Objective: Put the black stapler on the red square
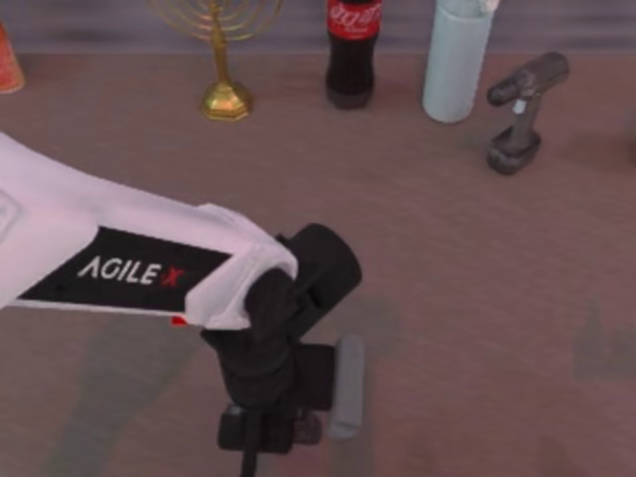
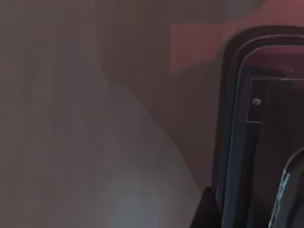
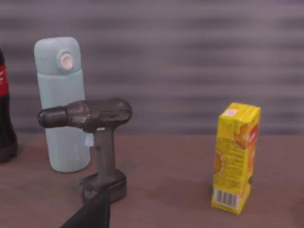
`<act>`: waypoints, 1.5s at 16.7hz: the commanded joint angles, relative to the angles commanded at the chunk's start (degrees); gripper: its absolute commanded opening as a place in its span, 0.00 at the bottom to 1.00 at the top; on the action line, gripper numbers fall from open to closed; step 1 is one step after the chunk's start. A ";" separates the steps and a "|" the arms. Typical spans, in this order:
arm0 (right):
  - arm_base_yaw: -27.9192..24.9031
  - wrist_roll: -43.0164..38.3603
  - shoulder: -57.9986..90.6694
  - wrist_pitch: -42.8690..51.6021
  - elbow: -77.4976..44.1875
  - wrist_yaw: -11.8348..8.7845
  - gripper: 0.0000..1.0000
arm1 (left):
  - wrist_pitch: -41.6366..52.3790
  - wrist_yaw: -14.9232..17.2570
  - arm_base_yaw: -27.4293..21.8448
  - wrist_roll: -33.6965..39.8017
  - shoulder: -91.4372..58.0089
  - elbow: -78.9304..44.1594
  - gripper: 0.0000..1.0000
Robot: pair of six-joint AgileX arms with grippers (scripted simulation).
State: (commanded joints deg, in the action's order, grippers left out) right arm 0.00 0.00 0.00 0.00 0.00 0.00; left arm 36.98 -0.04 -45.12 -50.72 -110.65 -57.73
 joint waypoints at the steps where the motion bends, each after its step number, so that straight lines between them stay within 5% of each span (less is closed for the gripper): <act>1: 0.00 0.00 0.00 0.00 0.00 0.00 1.00 | 0.00 0.00 0.00 0.00 0.00 0.00 0.02; 12: 0.00 0.00 0.00 0.00 0.00 0.00 1.00 | 0.95 -0.01 0.00 -0.11 0.46 -0.72 0.00; 20: 0.00 0.00 0.00 0.00 0.00 0.00 1.00 | 20.32 -0.05 0.72 0.08 8.92 -10.61 0.00; 25: 0.00 0.00 0.00 0.00 0.00 0.00 1.00 | 22.49 -0.05 0.98 0.28 10.57 -12.00 0.00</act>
State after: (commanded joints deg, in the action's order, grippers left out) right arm 0.00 0.00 0.00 0.00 0.00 0.00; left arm 59.46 -0.08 -44.14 -50.45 -100.08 -69.73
